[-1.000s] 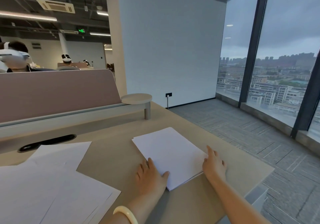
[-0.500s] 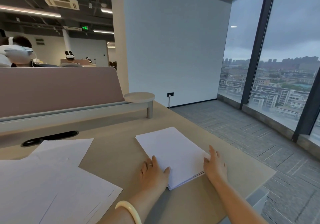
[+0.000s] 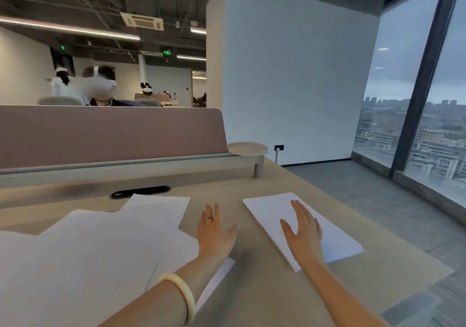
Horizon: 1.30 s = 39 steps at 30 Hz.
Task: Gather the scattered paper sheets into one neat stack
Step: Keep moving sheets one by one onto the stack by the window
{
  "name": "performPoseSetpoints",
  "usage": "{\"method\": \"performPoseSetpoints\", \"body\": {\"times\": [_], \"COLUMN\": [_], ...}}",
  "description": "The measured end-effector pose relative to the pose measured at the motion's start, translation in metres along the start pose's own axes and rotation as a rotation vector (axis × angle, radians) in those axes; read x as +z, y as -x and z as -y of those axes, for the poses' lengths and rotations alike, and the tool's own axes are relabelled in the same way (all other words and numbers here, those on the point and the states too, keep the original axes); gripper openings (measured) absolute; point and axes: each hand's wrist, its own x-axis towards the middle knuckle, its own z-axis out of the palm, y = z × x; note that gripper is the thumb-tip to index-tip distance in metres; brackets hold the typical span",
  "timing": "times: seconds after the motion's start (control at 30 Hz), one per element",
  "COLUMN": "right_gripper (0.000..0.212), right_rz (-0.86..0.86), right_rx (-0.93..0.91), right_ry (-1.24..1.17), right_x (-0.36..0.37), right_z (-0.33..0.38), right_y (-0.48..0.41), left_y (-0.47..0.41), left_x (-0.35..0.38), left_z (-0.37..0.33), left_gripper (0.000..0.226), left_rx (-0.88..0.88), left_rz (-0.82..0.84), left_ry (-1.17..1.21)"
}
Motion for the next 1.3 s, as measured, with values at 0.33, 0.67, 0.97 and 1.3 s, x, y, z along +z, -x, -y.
{"method": "performPoseSetpoints", "body": {"times": [0.33,0.67,0.97,1.3], "right_gripper": [0.058,0.076,0.08,0.085], "right_rz": [0.426,0.624,0.71,0.666], "right_rx": [-0.154,-0.109,-0.201,-0.116], "right_ry": [-0.116,0.117,0.329,0.238], "right_x": [0.086,0.155,0.176,0.166], "right_z": [0.142,0.193,0.224,0.217], "right_y": [0.054,0.093,0.123,0.1], "left_y": [0.04,0.12,0.136,0.123], "left_x": [-0.128,-0.213,-0.21,-0.225], "left_z": [0.143,0.311,0.332,0.326], "left_gripper": [0.079,0.089,0.097,0.099], "left_rx": [-0.183,-0.573,-0.561,-0.531], "left_rz": [-0.18,-0.077,0.095,0.023], "left_ry": [-0.147,-0.257,-0.331,-0.181]}}
